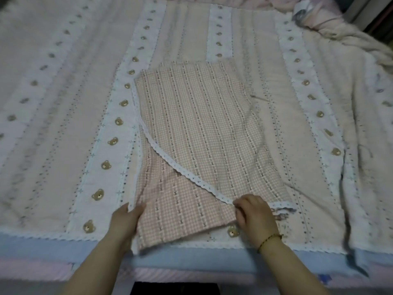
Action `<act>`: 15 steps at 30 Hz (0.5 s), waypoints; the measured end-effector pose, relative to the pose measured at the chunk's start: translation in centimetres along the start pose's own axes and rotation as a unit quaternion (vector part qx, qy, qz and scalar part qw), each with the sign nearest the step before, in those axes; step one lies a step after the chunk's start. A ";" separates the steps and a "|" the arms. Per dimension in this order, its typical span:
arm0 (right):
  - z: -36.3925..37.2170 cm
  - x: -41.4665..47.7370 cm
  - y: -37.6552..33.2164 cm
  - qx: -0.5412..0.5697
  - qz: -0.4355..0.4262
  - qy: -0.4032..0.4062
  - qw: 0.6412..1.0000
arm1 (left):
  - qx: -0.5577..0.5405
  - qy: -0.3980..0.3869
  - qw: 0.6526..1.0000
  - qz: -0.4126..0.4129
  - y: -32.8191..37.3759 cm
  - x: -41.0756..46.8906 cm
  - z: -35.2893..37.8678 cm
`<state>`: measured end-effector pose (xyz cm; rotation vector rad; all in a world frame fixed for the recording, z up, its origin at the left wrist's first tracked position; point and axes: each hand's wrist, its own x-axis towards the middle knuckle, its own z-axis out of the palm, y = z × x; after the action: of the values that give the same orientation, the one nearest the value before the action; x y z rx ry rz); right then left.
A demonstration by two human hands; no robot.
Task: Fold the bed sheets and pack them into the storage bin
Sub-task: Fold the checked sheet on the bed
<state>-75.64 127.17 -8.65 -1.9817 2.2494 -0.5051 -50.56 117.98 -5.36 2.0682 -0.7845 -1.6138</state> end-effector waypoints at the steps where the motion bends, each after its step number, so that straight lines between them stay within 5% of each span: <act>1: 0.0 0.0 -0.1 0.004 -0.002 -0.009 1.000 | 0.022 0.038 0.999 0.029 0.3 0.1 -0.5; 9: -1.1 1.4 -0.2 0.035 0.013 -0.038 0.999 | 0.234 0.090 0.967 0.037 1.9 3.1 -1.2; 13: -1.9 3.9 0.4 0.059 0.116 0.022 0.991 | 0.179 0.125 0.966 0.140 5.1 4.9 0.0; 15: -2.0 5.9 0.6 0.047 0.189 -0.022 0.981 | 0.164 0.111 0.963 0.183 7.3 6.5 1.2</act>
<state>-77.61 121.77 -6.14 -1.4534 2.4404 -0.5052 -51.91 108.31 -5.94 2.1113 -1.3303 -1.0886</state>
